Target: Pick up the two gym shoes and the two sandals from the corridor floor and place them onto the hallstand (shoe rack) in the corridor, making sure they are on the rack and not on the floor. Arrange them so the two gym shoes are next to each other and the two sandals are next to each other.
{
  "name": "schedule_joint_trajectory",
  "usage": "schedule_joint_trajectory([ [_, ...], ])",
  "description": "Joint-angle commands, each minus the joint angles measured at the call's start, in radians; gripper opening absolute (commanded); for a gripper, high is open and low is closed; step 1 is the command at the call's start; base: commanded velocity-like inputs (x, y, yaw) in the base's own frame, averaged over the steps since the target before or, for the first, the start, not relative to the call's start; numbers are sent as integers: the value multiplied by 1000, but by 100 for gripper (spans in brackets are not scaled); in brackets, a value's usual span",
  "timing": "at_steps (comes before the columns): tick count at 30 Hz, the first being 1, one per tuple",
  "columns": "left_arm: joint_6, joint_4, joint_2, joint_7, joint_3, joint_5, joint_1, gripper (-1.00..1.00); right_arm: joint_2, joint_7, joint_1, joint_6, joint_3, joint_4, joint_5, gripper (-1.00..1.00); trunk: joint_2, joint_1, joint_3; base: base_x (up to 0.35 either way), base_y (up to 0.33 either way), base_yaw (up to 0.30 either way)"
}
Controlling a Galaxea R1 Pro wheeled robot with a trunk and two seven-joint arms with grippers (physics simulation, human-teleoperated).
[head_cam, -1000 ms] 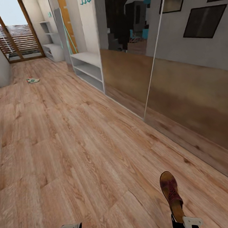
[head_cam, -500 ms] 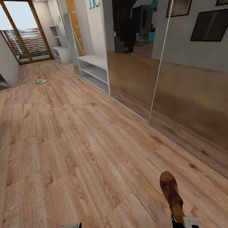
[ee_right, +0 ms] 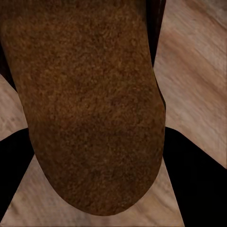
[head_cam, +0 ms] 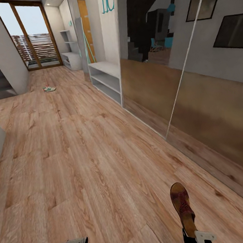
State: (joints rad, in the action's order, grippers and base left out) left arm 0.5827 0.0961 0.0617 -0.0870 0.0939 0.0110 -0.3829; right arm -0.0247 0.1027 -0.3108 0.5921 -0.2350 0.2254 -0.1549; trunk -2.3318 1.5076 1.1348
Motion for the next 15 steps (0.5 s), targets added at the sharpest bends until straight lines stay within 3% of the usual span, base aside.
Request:
schedule_joint_trajectory([
  [1,2,-1,0,-9,8,1,-1,100,0,6,-1,2,-3,-1,-11,-100,0,0,0,338,26,32],
  [5,2,-2,0,-10,9,1,-1,100,0,5,-1,2,-3,-1,-11,-100,0,0,-1,339,68,100],
  [15,2,-2,0,-4,9,1,-1,100,0,6,-1,2,-3,-1,-11,-100,0,0,-11,339,66,217],
])
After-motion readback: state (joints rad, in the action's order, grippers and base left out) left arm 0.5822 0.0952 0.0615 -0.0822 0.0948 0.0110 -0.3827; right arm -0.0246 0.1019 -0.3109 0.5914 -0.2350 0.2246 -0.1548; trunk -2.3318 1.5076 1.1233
